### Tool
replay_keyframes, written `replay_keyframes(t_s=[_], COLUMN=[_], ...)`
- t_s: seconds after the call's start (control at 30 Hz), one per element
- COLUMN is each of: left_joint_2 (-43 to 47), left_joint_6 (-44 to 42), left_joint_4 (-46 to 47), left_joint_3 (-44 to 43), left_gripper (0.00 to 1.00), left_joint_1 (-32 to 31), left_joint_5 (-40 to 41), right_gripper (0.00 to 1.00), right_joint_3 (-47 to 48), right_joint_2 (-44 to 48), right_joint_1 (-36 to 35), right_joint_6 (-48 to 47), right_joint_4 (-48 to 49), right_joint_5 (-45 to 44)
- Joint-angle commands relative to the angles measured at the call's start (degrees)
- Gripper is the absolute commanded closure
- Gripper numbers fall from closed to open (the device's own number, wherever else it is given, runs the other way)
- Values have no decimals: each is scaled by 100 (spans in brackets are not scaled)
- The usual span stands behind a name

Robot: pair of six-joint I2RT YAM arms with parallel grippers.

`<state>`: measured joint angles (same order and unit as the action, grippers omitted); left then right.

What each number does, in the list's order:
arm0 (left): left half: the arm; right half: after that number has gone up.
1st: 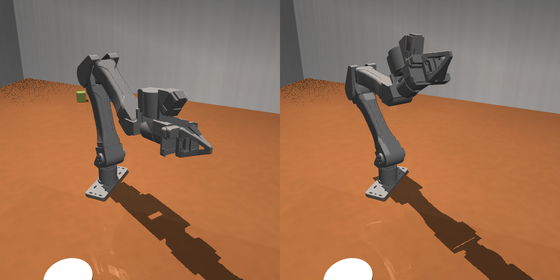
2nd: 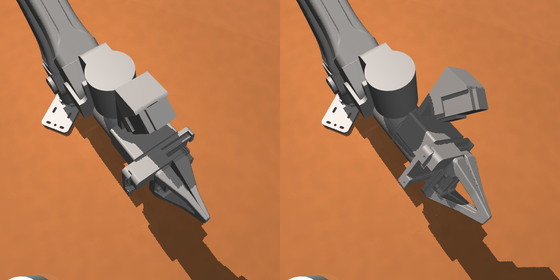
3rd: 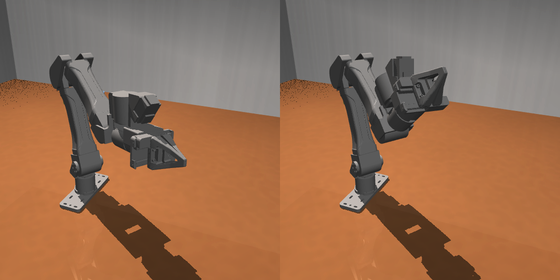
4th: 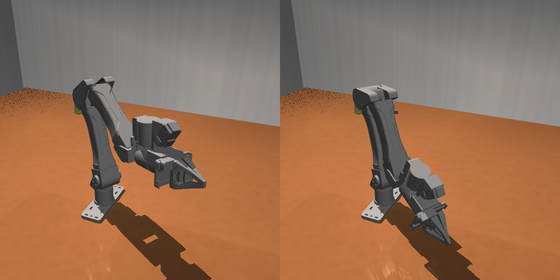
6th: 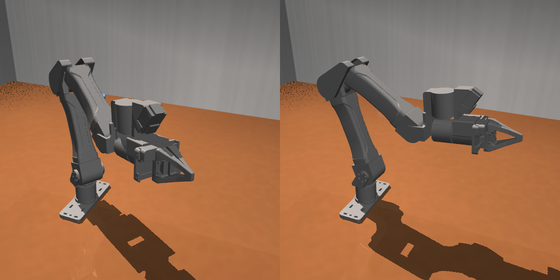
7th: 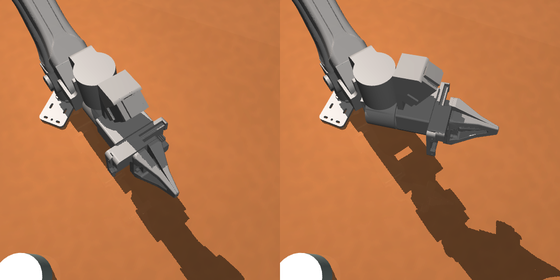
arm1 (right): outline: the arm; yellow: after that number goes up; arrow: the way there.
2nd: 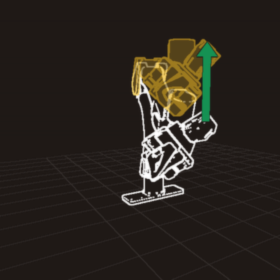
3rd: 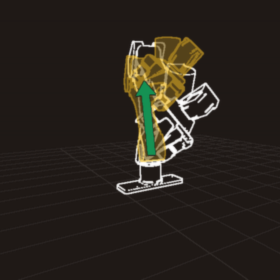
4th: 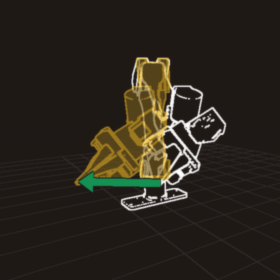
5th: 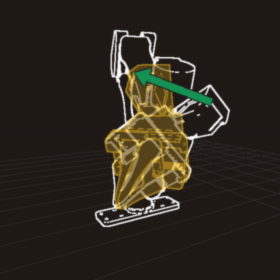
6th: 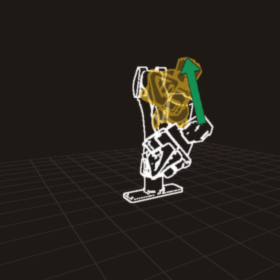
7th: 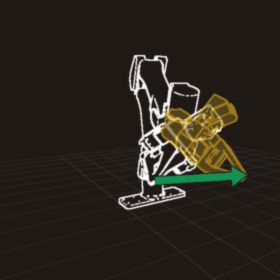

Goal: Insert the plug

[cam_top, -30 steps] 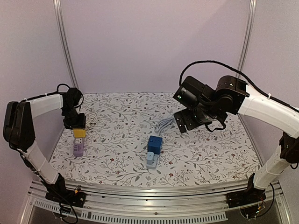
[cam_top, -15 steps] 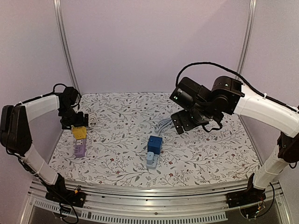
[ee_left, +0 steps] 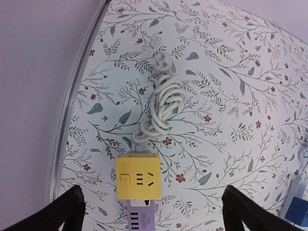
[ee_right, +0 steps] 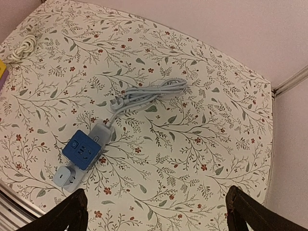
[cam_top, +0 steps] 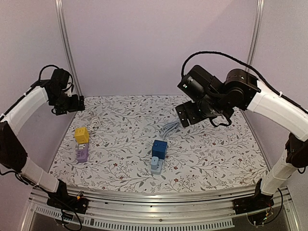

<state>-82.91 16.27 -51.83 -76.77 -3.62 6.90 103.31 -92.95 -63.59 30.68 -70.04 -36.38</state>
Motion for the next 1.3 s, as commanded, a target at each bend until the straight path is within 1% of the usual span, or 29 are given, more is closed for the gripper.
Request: replay_keyframes(t_s=[0.0, 0.13, 0.2, 0.23, 0.37, 0.5, 0.67, 0.8, 0.93, 1.1, 1.27], left_joint_2=[308, 725, 919, 992, 1351, 1810, 2658, 3539, 4227, 4563, 4599], left_joint_6=[111, 546, 798, 892, 1188, 1269, 1008, 742, 781, 853, 757], left_joint_4=[-538, -464, -461, -475, -480, -497, -379, 195, 536, 502, 370], left_joint_3=[-264, 125, 186, 178, -42, -292, -288, 273, 747, 1006, 945], left_gripper=[0, 0, 0, 1, 0, 0, 0, 0, 1, 0, 0], left_joint_1=[34, -53, -171, -254, -811, -1139, -1252, -1248, -1252, -1252, -1249], left_joint_5=[-97, -530, -641, -830, -1031, -1441, -2072, -2070, -1821, -1682, -1593], right_gripper=[1, 1, 1, 1, 1, 1, 1, 1, 1, 1, 1], right_joint_3=[617, 1042, 1246, 1331, 1523, 1519, 1419, 884, 392, 112, -148], right_joint_2=[-30, -14, -5, 0, 46, 137, 243, 436, 653, 772, 885], right_joint_1=[37, 31, 37, 40, 34, 33, 37, 39, 36, 33, 31], right_joint_6=[-558, -1003, -1093, -1135, -1217, -1128, -711, -337, -159, -91, -80], right_joint_4=[243, 497, 606, 672, 989, 1130, 1144, 1315, 1601, 1723, 1912], right_joint_5=[-425, -521, -614, -638, -659, -593, -493, -608, -506, -327, -179])
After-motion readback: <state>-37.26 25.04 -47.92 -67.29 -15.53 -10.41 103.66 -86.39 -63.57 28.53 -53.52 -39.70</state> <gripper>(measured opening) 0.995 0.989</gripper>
